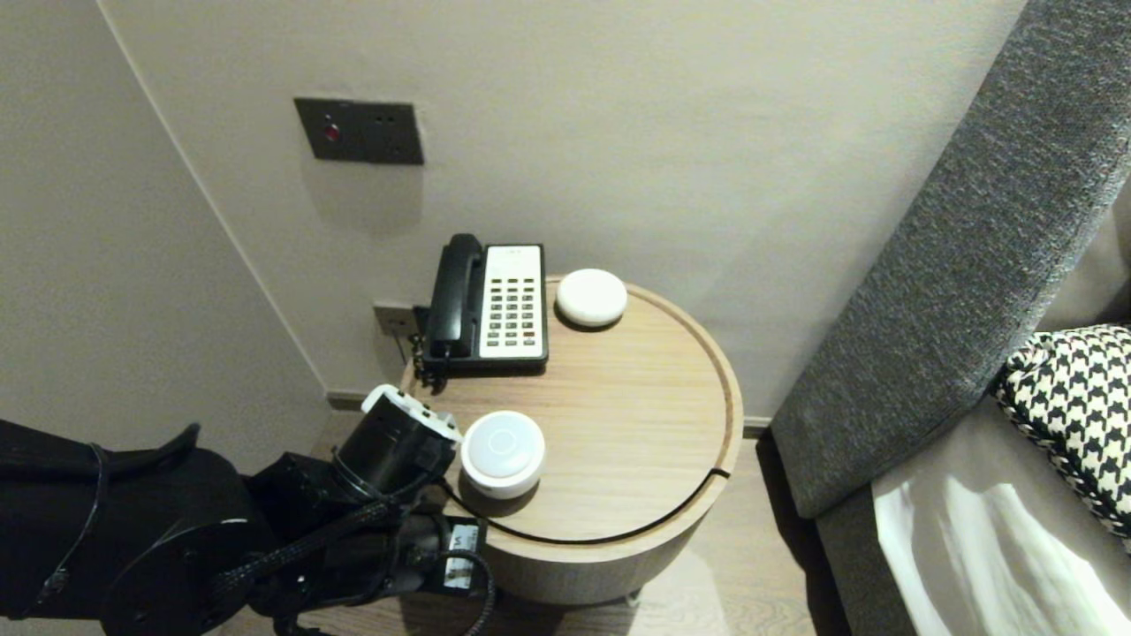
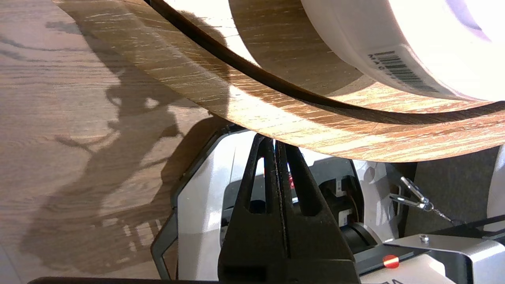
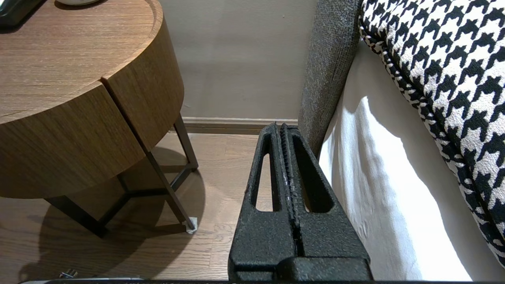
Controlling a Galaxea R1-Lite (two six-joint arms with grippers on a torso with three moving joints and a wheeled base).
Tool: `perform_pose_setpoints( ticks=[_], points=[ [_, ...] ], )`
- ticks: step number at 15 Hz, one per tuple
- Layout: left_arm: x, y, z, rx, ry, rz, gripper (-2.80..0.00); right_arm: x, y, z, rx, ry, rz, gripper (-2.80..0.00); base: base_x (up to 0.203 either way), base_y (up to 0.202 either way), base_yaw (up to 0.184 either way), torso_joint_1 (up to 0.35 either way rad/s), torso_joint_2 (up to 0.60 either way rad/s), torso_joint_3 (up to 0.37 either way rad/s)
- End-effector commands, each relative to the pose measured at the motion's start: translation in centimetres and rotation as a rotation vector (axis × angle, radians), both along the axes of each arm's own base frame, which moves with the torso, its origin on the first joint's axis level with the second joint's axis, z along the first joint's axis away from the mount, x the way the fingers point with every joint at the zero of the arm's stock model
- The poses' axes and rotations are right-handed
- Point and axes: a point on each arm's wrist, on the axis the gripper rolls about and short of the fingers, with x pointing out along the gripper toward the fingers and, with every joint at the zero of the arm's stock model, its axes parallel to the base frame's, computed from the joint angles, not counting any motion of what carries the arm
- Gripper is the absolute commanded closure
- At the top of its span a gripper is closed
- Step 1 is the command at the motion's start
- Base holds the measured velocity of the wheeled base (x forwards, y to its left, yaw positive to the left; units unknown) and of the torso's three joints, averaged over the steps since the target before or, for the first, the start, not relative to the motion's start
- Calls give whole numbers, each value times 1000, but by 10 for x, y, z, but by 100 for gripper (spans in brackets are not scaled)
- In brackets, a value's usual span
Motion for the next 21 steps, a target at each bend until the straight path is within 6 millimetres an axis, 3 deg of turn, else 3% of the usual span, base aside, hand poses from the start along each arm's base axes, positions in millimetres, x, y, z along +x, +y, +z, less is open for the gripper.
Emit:
perform_pose_setpoints(
  ticks=[1, 6, 12, 18, 21],
  points=[
    [-1, 2, 0, 5, -10, 15, 0, 3, 0, -11, 0, 41, 1, 0, 0, 0, 0, 0, 0, 0],
    [-19, 17, 5, 17, -16, -2, 0, 3, 0, -11, 1, 41, 1, 0, 0, 0, 0, 0, 0, 0],
    [-58, 58, 6, 28, -21, -7, 0, 3, 0, -11, 1, 39, 1, 0, 0, 0, 0, 0, 0, 0],
    [-80, 136, 32, 97, -191, 241, 0, 3, 0, -11, 0, 41, 1, 0, 0, 0, 0, 0, 0, 0],
    [-91, 165, 44, 151, -283, 377, 0, 3, 0, -11, 0, 41, 1, 0, 0, 0, 0, 0, 0, 0]
  ],
)
